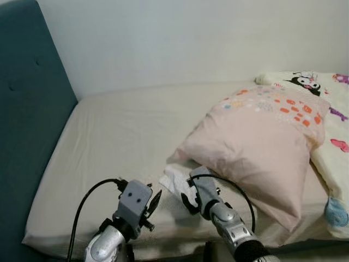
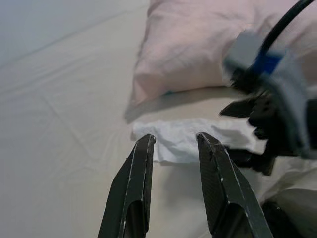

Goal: Clean up the room

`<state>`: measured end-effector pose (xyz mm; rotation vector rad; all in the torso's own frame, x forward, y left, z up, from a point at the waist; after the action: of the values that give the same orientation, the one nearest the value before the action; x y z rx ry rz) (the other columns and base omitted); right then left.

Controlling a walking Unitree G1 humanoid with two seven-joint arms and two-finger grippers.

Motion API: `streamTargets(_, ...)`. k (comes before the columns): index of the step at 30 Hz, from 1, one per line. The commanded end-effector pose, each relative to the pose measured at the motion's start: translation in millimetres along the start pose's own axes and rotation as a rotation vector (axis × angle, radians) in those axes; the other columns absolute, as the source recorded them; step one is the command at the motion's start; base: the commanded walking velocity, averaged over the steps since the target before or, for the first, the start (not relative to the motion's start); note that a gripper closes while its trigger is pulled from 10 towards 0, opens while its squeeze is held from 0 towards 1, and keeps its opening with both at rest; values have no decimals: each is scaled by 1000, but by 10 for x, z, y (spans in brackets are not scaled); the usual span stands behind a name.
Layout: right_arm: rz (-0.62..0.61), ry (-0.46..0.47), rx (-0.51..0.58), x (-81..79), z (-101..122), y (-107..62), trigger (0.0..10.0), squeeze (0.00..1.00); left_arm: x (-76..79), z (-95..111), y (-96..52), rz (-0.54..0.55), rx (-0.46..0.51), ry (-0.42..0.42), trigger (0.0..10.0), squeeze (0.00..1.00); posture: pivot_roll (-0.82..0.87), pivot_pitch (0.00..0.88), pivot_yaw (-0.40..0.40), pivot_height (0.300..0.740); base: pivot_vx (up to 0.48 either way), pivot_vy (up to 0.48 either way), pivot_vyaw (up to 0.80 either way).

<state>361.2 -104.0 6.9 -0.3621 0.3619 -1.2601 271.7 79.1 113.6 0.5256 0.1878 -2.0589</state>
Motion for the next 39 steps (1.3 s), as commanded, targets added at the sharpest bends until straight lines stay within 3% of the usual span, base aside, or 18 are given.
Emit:
streamTargets(1, -8, 5, -31, -1, -47, 17, 10000, 0, 91, 97, -36, -66, 28, -17, 10000, 0, 143, 229, -61, 593, 0, 0, 0)
streamTargets(9, -40, -7, -62, 79, -99, 30, 10000, 0, 169, 305, -58, -123, 89, -7, 10000, 0, 168, 266, -60, 593, 0, 0, 0)
streamTargets(20, -82, 12, -95, 176, -186, 14, 10000, 0, 132, 329, -56, -116, 75, -17, 10000, 0, 169, 262, -42, 593, 0, 0, 0)
streamTargets(21, -84, 13, -92, 180, -180, 15, 8078, 0, 125, 330, -50, -116, 73, -16, 10000, 0, 168, 263, -41, 593, 0, 0, 0)
streamTargets(22, -88, 20, -88, 186, -170, 17, 0, 0, 119, 327, -45, -118, 72, -11, 10000, 0, 168, 260, -39, 593, 0, 0, 0)
streamTargets(29, -82, 25, -74, 173, -129, 30, 0, 0, 100, 320, -32, -115, 69, -3, 10000, 0, 166, 250, -35, 593, 0, 0, 0)
streamTargets(39, -64, 53, 21, 124, 112, 64, 0, 0, 62, 281, 19, -112, 69, 8, 10000, 0, 135, 189, -31, 593, 0, 0, 0)
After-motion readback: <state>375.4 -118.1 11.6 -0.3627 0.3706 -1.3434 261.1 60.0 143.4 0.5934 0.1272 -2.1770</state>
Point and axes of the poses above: a point about 5 cm out from each wrist's last joint towards the gripper, its own y axis pointing out of the wrist towards the gripper, its own z axis along the axis of the wrist's last joint, x = y × z, the point moved 5 cm from there along y, pointing out of the wrist towards the gripper, and after that the axes turned 15 degrees about y, right-handed, at the moved point
